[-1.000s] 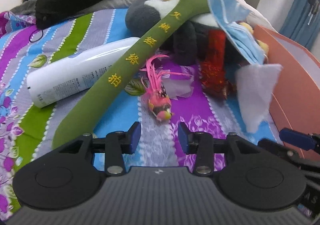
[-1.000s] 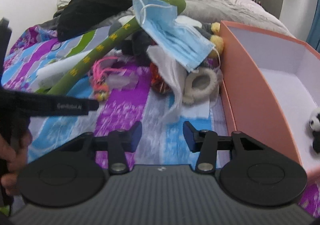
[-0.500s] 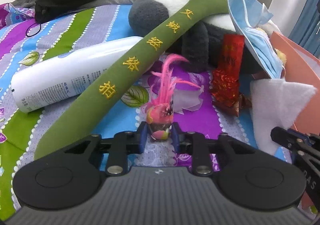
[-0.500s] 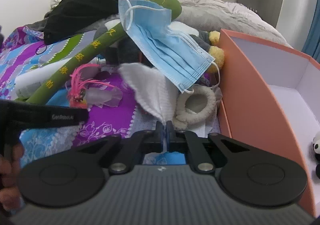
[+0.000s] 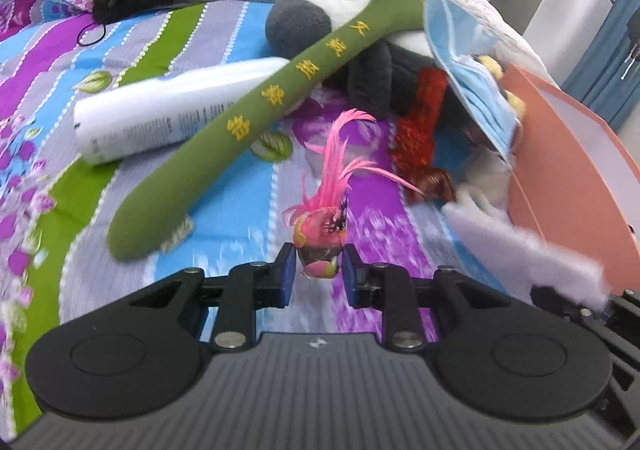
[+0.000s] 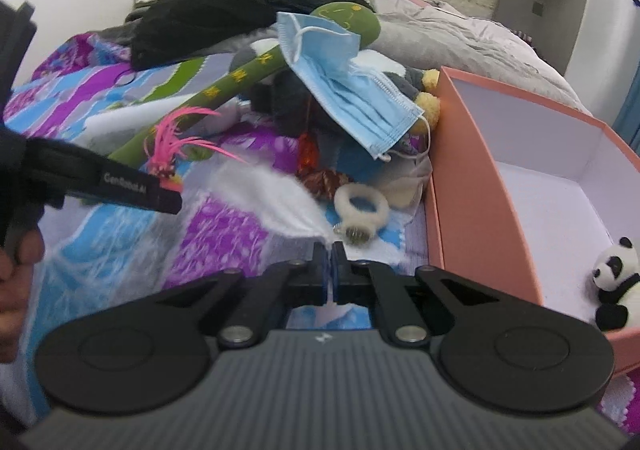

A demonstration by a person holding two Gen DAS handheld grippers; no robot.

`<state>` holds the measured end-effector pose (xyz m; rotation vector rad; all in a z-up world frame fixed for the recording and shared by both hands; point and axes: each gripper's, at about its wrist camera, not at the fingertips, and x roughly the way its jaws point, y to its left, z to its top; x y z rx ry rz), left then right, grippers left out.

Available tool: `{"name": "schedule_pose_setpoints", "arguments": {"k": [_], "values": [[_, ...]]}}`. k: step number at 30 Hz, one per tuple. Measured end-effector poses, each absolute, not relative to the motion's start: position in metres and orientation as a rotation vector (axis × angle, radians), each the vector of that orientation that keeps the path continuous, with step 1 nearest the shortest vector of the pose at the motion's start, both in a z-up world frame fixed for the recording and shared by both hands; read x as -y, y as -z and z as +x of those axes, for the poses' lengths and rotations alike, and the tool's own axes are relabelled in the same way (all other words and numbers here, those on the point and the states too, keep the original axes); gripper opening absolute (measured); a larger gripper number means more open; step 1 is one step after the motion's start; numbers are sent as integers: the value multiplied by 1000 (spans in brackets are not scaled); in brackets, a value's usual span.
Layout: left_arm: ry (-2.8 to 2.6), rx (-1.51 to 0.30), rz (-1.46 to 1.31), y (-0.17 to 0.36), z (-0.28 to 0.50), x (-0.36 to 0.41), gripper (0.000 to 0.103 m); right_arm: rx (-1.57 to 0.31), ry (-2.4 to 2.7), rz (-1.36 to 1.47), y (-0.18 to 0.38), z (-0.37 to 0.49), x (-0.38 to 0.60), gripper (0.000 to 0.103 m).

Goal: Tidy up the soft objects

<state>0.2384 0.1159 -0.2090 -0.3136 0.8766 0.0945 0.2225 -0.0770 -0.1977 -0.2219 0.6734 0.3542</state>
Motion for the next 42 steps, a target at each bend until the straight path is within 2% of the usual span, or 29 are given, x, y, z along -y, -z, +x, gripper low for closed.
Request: {"name": "schedule_pose_setpoints", "arguments": {"k": [15,26,27,29,30,31,36,42], "values": [[-25,-944,-336,188,162,-76,29,-690,-436,-306,195,149,100,5],[20,-1013,-329,184,151,-62,29,-806,-439,-80,209,143,132,8],[21,-1013,-324,182,152,-61,29,-813,-446,-59,209,144,134,11],[24,-1009,-311,180,152,-59,29,-821,-455,-29,208,145,137,33],[25,-1008,-306,179,153,-58,29,-824,-460,-16,207,145,137,52],[24,-1005,-303,177,154,-58,29,-825,-467,-2,207,144,138,61],[14,-997,-292,176,155,-59,29,-814,-559,110,202,141,146,63],[5,-999,-301,179,157,-62,29,-800,-547,91,203,144,139,64]]}}
